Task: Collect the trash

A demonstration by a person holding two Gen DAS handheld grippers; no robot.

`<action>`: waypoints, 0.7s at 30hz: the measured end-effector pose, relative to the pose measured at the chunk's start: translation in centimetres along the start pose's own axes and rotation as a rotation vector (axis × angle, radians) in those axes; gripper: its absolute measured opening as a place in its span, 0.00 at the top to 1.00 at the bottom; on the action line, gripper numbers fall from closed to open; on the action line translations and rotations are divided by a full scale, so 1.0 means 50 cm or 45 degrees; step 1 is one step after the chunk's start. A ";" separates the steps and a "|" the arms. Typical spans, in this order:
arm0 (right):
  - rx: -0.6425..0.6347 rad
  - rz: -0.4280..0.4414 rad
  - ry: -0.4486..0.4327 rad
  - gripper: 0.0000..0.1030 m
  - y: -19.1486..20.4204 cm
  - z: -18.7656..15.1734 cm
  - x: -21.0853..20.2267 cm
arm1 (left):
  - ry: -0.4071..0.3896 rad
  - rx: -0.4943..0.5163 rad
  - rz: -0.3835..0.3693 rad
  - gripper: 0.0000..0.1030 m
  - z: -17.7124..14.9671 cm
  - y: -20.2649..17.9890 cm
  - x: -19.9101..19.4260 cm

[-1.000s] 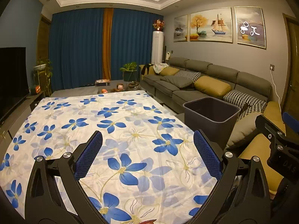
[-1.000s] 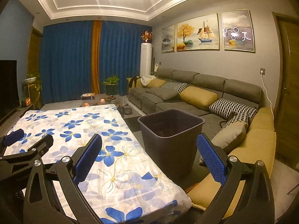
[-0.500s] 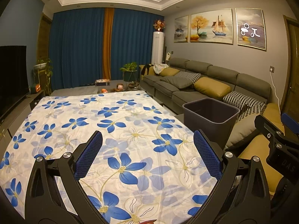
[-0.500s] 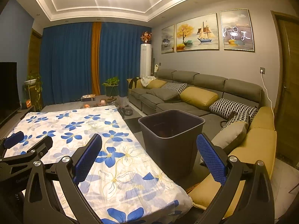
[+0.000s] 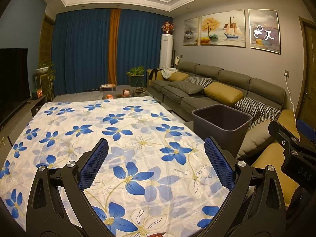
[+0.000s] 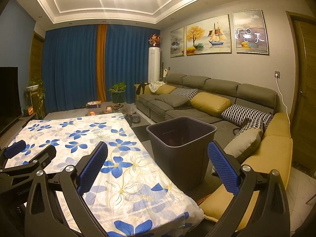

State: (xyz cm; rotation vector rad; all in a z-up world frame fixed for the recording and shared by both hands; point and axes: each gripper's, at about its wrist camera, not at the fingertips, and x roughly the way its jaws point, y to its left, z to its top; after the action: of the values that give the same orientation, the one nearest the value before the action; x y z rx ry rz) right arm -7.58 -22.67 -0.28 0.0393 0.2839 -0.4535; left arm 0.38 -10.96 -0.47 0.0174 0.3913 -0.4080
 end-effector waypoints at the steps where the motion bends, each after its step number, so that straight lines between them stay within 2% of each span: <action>1: 0.001 0.000 0.000 0.05 0.000 0.000 0.000 | -0.001 -0.002 0.000 0.07 0.000 0.000 -0.001; 21: 0.004 -0.002 -0.005 0.05 0.004 0.008 -0.003 | -0.005 0.001 -0.015 0.07 0.007 -0.011 -0.006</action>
State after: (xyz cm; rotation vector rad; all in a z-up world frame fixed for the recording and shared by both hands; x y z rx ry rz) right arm -7.49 -22.50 0.16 0.0416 0.2795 -0.4556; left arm 0.07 -11.38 -0.01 0.0154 0.3872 -0.4197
